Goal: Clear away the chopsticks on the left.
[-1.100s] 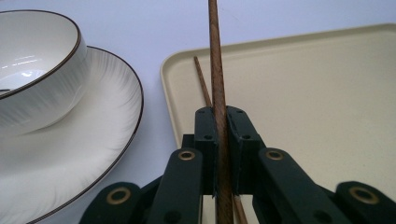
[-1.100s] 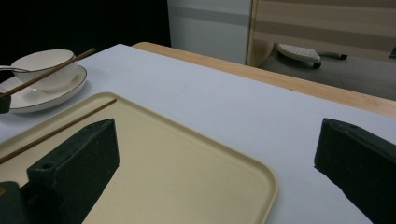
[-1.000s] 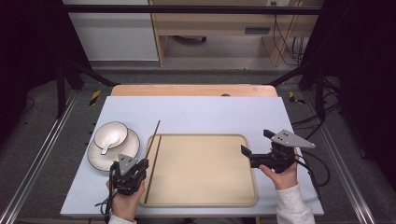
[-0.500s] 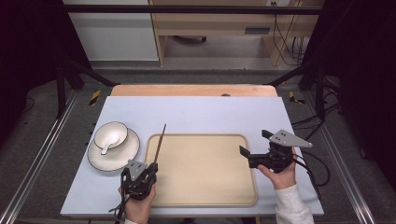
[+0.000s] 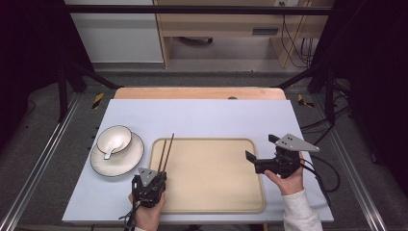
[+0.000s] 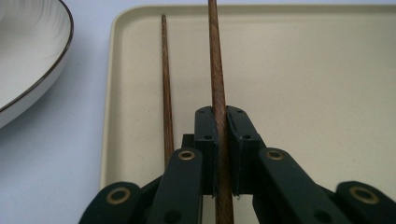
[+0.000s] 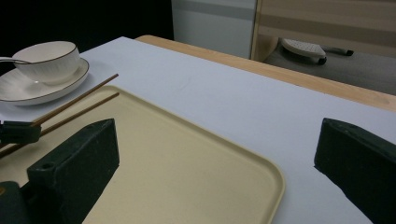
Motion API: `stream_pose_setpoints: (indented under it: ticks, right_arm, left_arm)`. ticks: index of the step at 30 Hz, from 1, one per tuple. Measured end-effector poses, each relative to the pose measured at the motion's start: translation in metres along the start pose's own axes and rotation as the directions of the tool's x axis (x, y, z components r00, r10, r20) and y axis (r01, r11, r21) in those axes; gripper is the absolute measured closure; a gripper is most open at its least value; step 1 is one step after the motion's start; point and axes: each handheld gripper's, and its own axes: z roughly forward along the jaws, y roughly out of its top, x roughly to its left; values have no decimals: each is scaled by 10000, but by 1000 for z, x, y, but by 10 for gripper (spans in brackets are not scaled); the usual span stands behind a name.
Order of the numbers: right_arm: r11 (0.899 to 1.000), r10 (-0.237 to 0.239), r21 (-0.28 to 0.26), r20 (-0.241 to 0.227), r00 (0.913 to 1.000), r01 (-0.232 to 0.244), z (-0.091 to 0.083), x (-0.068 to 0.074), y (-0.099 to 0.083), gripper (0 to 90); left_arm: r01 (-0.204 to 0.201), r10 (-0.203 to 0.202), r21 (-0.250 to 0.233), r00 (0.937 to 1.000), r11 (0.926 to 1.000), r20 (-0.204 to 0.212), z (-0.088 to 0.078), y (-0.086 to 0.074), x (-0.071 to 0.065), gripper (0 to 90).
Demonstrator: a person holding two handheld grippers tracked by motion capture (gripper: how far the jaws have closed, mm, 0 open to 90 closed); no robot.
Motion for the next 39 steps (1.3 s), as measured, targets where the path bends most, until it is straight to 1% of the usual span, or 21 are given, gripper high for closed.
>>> stream_pose_setpoints:
  ticks: [4, 6, 8, 13, 15, 24, 27, 30, 32, 34, 35, 37, 38, 39]
  right_arm:
    - [10000, -11, 21, 6, 10000, 11, 0, 0, 0, 5]
    - [10000, -24, 40, -2, 10000, 24, 0, 0, 0, 5]
    - [10000, -22, 47, 16, 10000, 22, 1, 0, 0, 5]
    - [10000, -27, 72, 7, 10000, 27, 1, 0, 0, 5]
    - [10000, -26, 76, 6, 10000, 26, 2, 0, -1, 5]
    - [10000, -25, 85, 18, 10000, 25, 1, 0, 0, 4]
    - [10000, -32, 88, 22, 10000, 31, 1, 0, 0, 4]
    - [10000, -44, 58, 16, 10000, 44, -1, -1, 0, 4]
    - [10000, -33, -1, 54, 10000, 33, -2, -2, 0, 4]
    - [10000, 24, -48, 90, 10000, -23, -3, -3, 1, 4]
    - [10000, 22, -58, 91, 10000, -22, -4, -3, 1, 4]
    - [9999, 82, -93, 131, 9999, -81, -6, -4, 1, 5]
    - [9999, 51, -124, 113, 9999, -49, -6, -4, 1, 4]
    - [9999, 77, -148, 138, 9999, -75, -7, -4, 2, 5]
  left_arm:
    - [-32, 32, 118, 10000, 9999, -51, 1, 0, 0, 834]
    - [-38, 39, 305, 10000, 9995, -48, 2, 0, 0, 833]
    - [-60, 64, 361, 9999, 9993, -110, 2, -1, -1, 833]
    - [-142, 163, 786, 9995, 9968, -268, 5, 0, -2, 830]
    - [-173, 202, 860, 9993, 9961, -330, 5, 0, -3, 830]
    - [-215, 242, 903, 9993, 9957, -298, 6, 1, -3, 806]
    - [-209, 229, 921, 9995, 9955, -208, 6, 2, -2, 798]
    - [-219, 223, 742, 9997, 9970, -45, 4, 4, 0, 779]
    - [-265, 257, 541, 9996, 9982, 150, 1, 7, 2, 759]
    - [-313, 300, 334, 9988, 9990, 389, -3, 12, 5, 707]
    - [-380, 371, 147, 9975, 9992, 600, -6, 16, 7, 689]
    - [-394, 403, -121, 9962, 9991, 776, -10, 23, 9, 651]
    - [-567, 605, -406, 9932, 9976, 998, -13, 28, 11, 638]
    - [-614, 672, -551, 9917, 9966, 1094, -14, 31, 12, 617]
